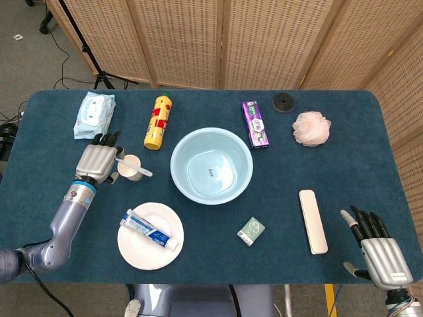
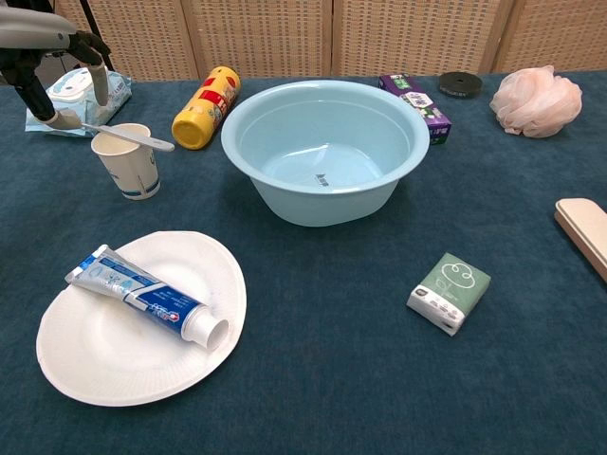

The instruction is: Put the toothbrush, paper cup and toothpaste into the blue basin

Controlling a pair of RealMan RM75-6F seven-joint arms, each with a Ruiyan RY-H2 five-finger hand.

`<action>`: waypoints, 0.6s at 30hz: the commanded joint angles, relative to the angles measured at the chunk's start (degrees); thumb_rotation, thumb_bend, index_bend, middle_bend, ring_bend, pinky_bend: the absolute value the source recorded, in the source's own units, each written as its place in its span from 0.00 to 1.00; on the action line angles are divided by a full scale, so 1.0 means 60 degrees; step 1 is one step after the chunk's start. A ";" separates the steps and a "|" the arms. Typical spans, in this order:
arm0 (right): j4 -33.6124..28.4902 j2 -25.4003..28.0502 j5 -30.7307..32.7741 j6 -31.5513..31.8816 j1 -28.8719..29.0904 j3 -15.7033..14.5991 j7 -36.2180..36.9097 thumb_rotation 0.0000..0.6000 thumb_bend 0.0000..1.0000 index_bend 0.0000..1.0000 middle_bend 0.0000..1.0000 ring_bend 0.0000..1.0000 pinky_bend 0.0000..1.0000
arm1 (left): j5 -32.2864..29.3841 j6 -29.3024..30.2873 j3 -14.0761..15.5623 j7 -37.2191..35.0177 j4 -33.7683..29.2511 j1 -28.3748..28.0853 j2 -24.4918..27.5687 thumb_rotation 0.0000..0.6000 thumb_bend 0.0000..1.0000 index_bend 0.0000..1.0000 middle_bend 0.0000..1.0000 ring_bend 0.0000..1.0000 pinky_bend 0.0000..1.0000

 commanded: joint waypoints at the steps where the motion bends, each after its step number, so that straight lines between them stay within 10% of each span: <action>1: -0.0004 0.0042 -0.0049 0.0120 -0.0073 -0.0018 0.0062 1.00 0.09 0.00 0.00 0.00 0.00 | -0.0158 -0.0153 0.0049 0.0005 0.0203 -0.0156 -0.0167 1.00 0.32 0.42 0.00 0.00 0.03; 18: 0.0086 0.0244 -0.0166 0.0381 -0.0207 0.0011 0.0592 1.00 0.09 0.00 0.00 0.00 0.00 | -0.0493 0.0197 0.0275 0.0330 0.0351 -0.0606 -0.0622 1.00 0.36 0.42 0.00 0.00 0.03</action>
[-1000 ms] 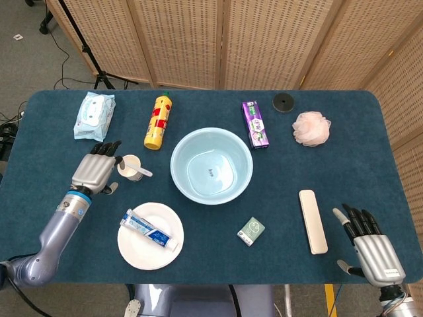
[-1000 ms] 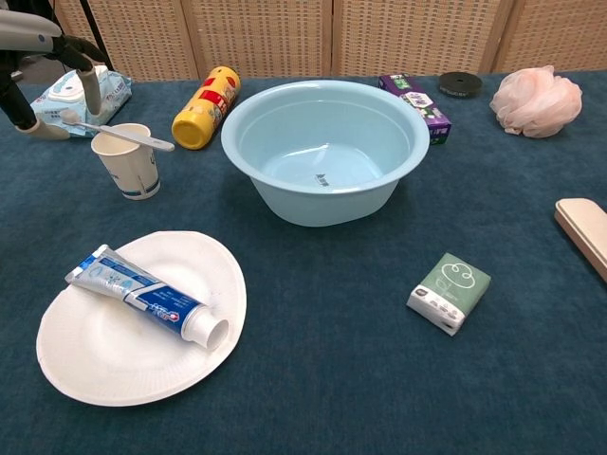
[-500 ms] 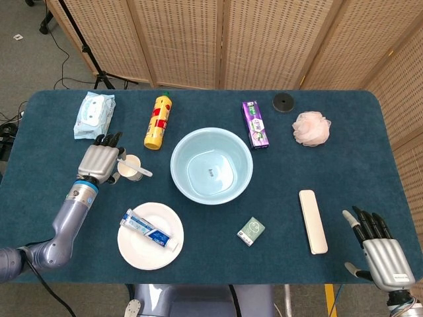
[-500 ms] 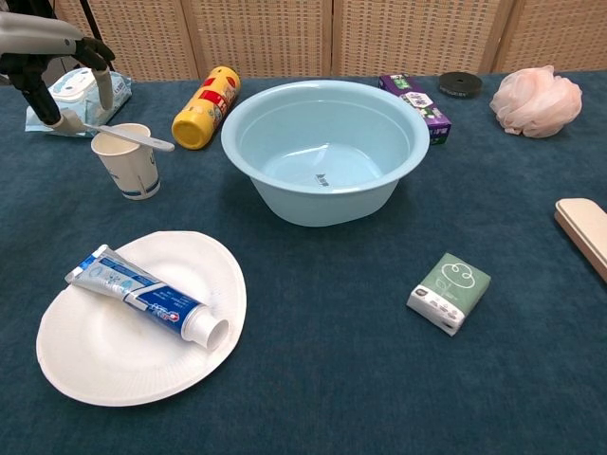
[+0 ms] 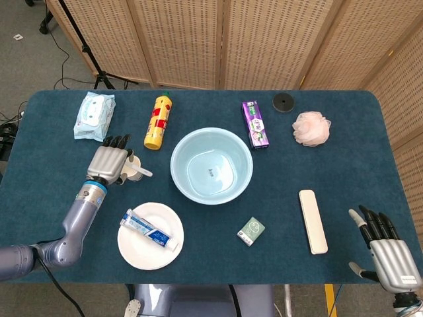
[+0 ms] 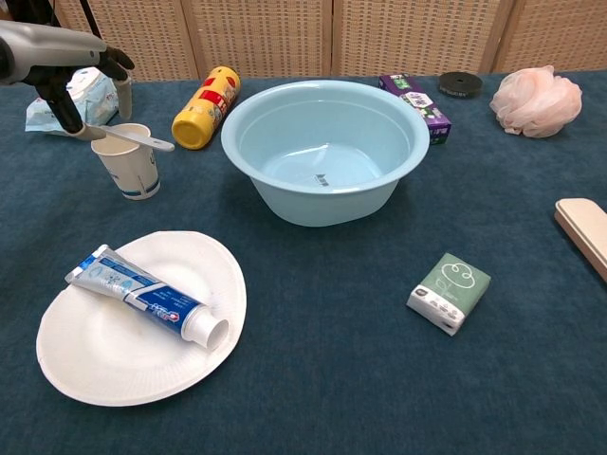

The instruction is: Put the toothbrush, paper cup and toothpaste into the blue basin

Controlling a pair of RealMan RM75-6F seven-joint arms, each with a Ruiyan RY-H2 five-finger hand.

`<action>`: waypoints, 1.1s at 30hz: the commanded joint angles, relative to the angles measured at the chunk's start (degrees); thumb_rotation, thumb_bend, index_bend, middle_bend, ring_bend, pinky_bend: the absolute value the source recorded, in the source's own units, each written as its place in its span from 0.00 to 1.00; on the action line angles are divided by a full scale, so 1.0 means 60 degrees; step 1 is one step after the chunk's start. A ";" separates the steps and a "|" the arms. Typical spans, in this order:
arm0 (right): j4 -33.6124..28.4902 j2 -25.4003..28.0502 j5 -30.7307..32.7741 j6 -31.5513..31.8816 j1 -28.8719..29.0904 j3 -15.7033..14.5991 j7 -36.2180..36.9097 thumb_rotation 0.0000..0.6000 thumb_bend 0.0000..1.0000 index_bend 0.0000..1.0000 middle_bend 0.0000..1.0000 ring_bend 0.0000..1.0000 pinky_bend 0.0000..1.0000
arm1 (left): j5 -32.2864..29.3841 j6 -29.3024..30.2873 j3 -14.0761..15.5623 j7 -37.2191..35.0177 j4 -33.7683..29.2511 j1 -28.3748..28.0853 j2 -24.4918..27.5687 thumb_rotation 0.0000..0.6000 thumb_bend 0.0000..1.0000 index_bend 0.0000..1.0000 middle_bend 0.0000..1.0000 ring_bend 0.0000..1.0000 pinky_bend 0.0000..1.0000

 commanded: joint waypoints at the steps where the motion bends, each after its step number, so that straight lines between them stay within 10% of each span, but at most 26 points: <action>1: 0.0009 0.0022 -0.0019 0.0004 -0.0009 -0.0001 0.0039 1.00 0.09 0.00 0.00 0.00 0.00 | -0.0073 0.0027 0.0041 0.0031 0.0015 -0.0036 -0.0016 1.00 0.37 0.42 0.00 0.00 0.03; 33: 0.0019 -0.0062 -0.0123 -0.0033 -0.0025 0.0032 -0.0091 1.00 0.09 0.00 0.00 0.00 0.00 | 0.0127 0.0056 0.0352 0.0003 0.0772 -0.0086 -0.0484 1.00 0.38 0.44 0.00 0.00 0.03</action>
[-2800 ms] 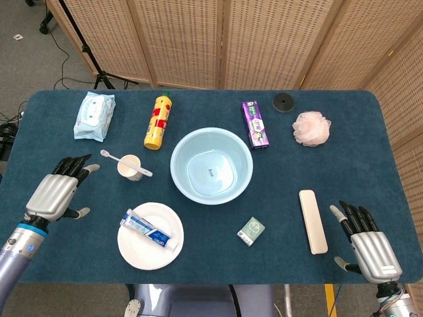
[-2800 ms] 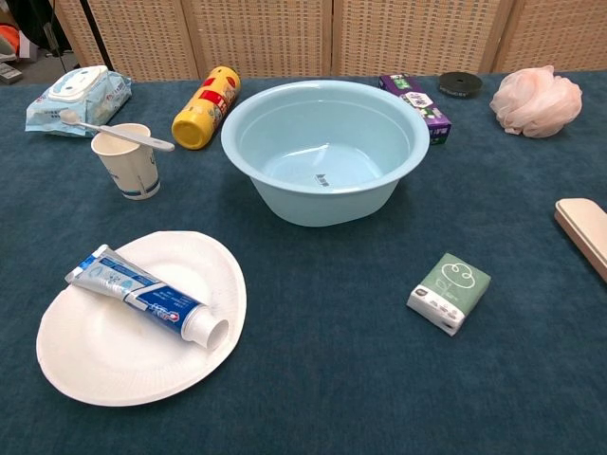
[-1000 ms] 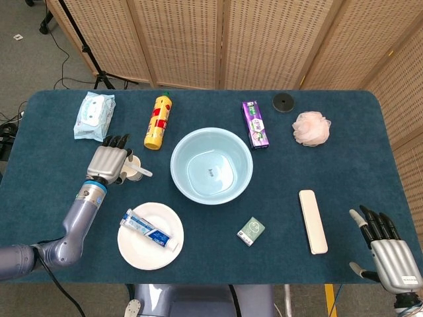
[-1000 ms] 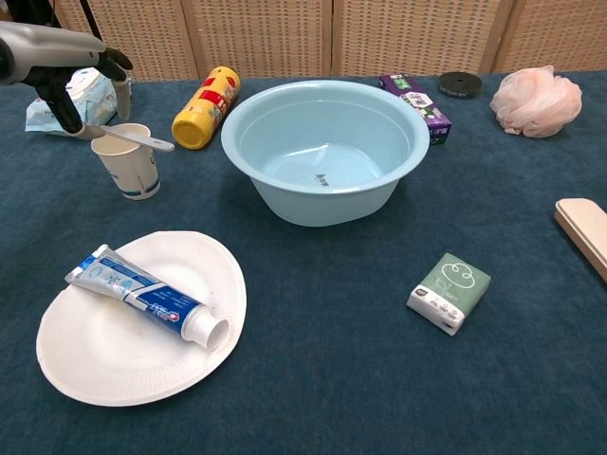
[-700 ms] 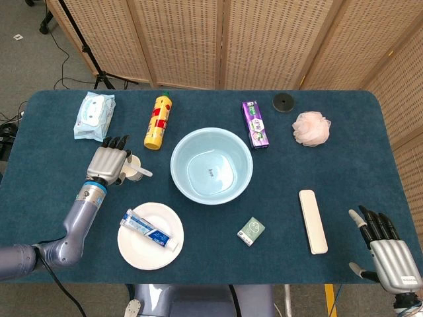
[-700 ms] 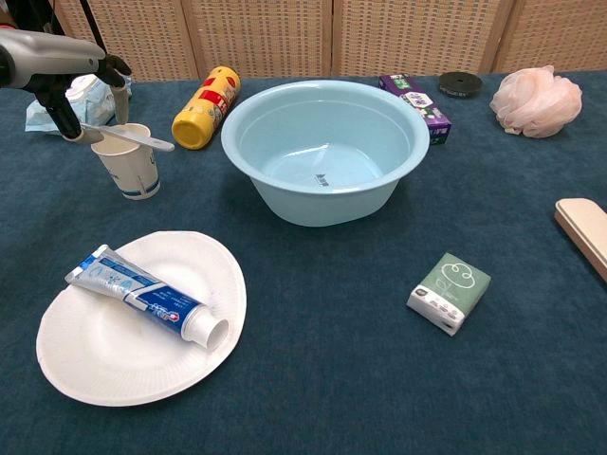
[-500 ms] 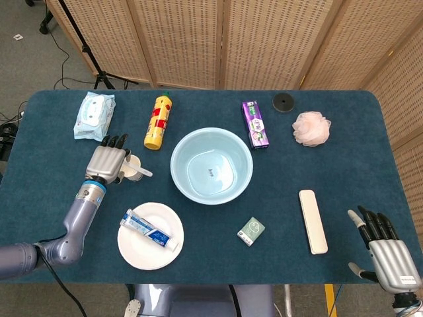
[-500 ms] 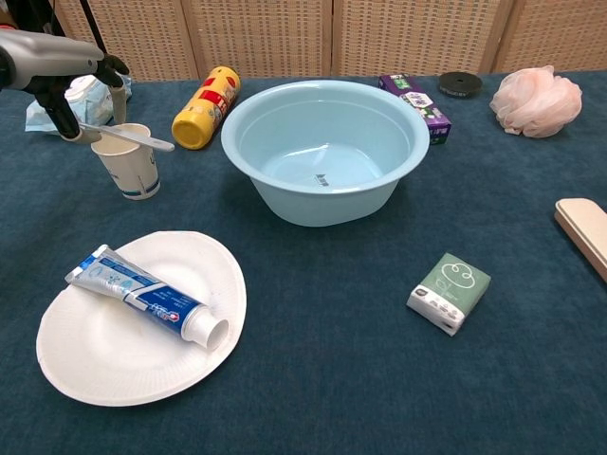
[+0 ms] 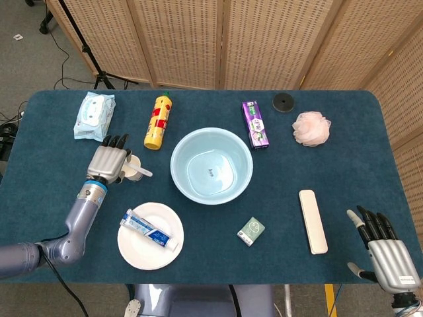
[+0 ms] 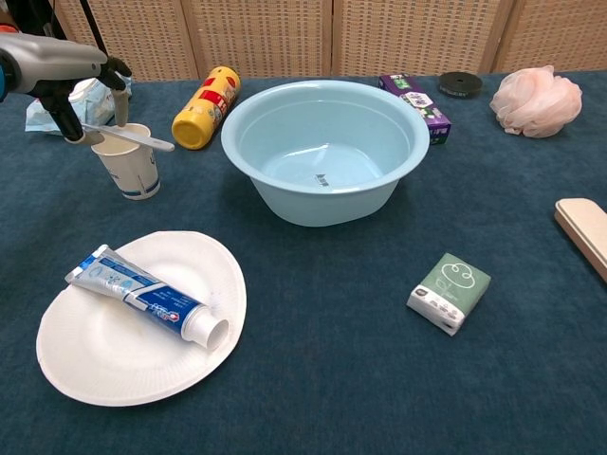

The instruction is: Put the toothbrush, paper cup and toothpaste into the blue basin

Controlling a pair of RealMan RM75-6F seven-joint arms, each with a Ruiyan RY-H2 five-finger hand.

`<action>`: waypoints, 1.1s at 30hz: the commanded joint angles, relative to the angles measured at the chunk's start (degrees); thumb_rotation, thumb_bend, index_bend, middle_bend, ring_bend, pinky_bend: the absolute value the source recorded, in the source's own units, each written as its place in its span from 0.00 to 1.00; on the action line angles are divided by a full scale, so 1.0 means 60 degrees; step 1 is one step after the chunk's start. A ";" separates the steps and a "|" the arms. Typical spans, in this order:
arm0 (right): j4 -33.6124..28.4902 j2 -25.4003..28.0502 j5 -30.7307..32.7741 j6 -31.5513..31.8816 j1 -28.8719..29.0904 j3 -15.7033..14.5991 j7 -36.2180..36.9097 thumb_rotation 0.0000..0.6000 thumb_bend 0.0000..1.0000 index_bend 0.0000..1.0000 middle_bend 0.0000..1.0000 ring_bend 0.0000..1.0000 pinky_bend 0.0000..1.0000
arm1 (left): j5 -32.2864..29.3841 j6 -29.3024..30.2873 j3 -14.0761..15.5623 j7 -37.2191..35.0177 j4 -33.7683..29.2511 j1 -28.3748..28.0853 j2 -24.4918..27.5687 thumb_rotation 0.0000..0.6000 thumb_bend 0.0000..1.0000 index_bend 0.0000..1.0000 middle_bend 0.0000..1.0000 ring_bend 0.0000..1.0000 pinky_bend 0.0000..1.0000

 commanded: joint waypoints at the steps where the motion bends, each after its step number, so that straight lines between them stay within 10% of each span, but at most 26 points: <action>1: 0.0014 -0.0016 -0.0004 -0.0002 0.0000 0.0003 -0.0011 1.00 0.09 0.00 0.00 0.00 0.00 | -0.0008 0.0015 0.0030 0.0015 0.0083 0.0011 -0.0053 1.00 0.38 0.44 0.00 0.00 0.03; 33: 0.0042 -0.0109 -0.0060 -0.0019 -0.0001 0.0013 -0.0085 1.00 0.09 0.00 0.00 0.00 0.00 | 0.0264 0.0386 0.0015 0.0312 0.0602 0.0110 -0.0742 1.00 0.40 0.53 0.00 0.00 0.03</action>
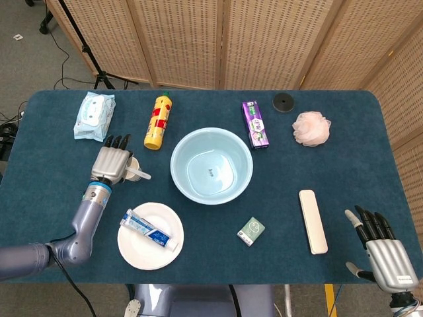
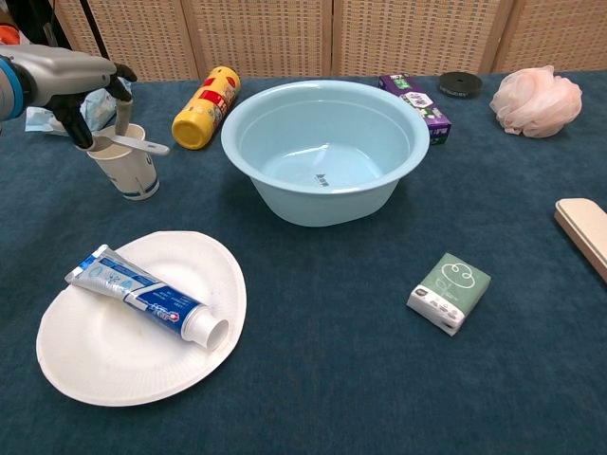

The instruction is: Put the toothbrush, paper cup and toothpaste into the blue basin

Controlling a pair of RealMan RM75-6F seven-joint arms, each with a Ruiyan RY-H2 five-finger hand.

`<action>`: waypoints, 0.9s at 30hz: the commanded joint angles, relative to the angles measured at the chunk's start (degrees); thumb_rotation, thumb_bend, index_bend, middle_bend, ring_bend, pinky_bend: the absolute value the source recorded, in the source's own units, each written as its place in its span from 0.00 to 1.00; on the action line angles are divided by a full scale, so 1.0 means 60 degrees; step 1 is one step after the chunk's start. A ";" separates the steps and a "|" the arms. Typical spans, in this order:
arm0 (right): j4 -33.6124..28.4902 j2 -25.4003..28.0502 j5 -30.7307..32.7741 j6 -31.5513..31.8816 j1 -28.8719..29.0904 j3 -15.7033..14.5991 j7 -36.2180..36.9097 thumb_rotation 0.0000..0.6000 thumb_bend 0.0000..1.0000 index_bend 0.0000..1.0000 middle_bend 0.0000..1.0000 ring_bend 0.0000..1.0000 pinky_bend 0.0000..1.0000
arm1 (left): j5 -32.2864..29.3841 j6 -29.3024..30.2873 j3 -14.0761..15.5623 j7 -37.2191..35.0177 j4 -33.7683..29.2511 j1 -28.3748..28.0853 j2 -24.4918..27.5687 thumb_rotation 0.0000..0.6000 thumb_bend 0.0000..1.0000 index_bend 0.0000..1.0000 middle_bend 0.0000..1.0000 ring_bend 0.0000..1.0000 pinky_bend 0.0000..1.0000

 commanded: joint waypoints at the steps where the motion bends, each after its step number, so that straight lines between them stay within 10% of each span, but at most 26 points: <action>1: -0.0003 -0.0001 -0.0003 -0.0008 0.0003 -0.0002 0.0004 1.00 0.09 0.00 0.00 0.00 0.00 | 0.0030 0.0004 0.0003 0.0022 0.0018 0.0014 -0.0008 1.00 0.40 0.53 0.00 0.00 0.03; 27: -0.0004 -0.0008 -0.0056 0.0017 -0.0010 -0.0007 0.0031 1.00 0.09 0.00 0.00 0.00 0.00 | 0.0349 0.0319 -0.0258 0.0060 0.0093 0.0228 -0.0200 1.00 0.45 0.67 0.00 0.00 0.03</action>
